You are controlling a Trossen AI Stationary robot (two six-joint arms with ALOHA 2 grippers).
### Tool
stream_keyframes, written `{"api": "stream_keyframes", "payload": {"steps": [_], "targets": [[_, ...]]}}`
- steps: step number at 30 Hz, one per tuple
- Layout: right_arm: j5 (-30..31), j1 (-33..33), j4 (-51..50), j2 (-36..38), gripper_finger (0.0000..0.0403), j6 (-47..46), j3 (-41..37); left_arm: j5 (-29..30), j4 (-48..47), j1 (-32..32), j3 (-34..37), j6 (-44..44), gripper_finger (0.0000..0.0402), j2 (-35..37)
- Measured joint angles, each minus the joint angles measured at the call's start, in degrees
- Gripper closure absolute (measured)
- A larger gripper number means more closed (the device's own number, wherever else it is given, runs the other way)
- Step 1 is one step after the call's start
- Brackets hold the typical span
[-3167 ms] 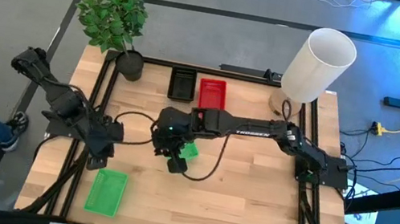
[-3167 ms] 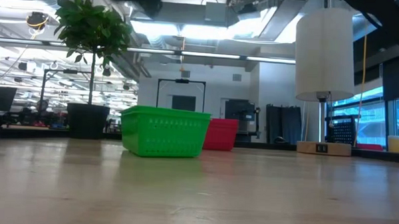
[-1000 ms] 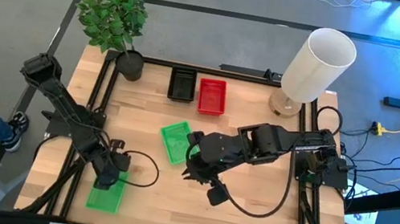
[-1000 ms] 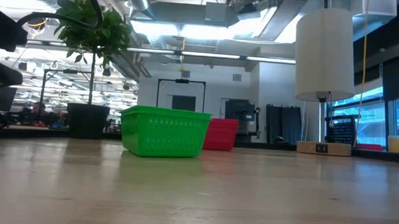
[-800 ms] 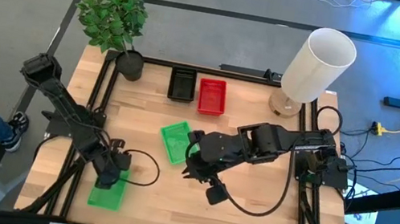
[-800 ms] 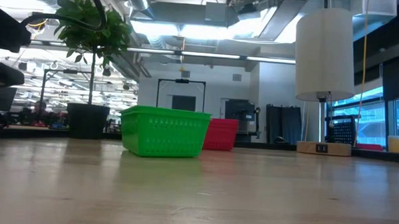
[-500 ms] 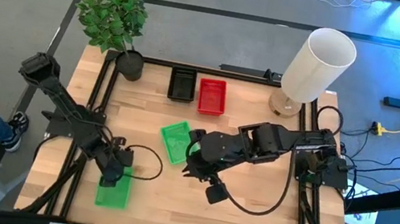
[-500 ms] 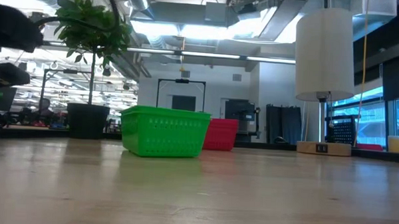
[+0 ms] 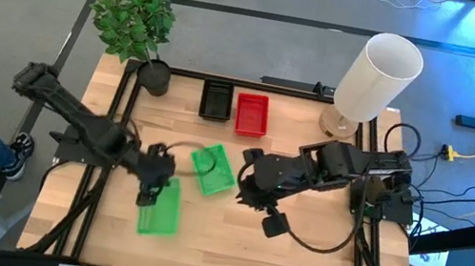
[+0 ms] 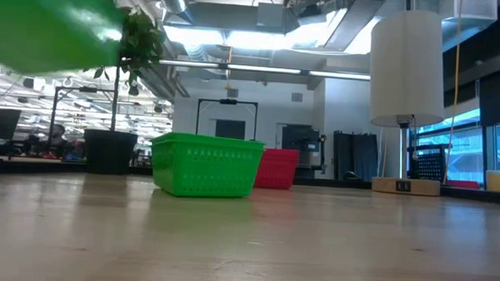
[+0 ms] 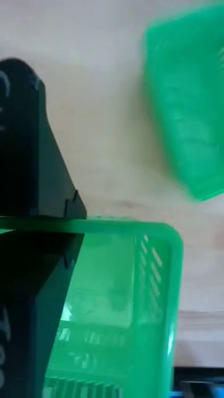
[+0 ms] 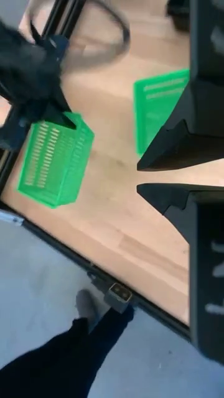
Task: Stack baskets by color
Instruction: Stack the bottom green bin on the top stacked green bins
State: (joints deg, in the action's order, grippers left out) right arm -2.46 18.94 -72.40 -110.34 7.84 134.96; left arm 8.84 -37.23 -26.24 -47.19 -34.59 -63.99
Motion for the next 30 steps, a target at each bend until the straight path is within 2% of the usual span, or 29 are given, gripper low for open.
{"api": "stream_keyframes", "payload": {"steps": [4, 10, 19, 30], "targets": [[1.0, 0.0, -2.0, 2.6, 0.0359, -0.3, 0.0, 0.0, -5.1, 8.0, -8.6, 4.7, 0.0401, -0.6], [1.5, -0.4, -3.8, 6.9, 0.0359, 0.1, 0.0, -0.3, -5.5, 20.2, -17.2, 3.5, 0.0401, -4.2], [1.7, -1.5, -6.8, 10.5, 0.0359, 5.3, 0.0, -6.7, -3.7, 30.3, -17.8, 3.7, 0.0401, -15.7], [2.1, -2.6, -9.2, 10.8, 0.0359, 7.7, 0.0, -7.0, -2.9, 33.7, -17.8, 6.8, 0.0401, -23.7]]}}
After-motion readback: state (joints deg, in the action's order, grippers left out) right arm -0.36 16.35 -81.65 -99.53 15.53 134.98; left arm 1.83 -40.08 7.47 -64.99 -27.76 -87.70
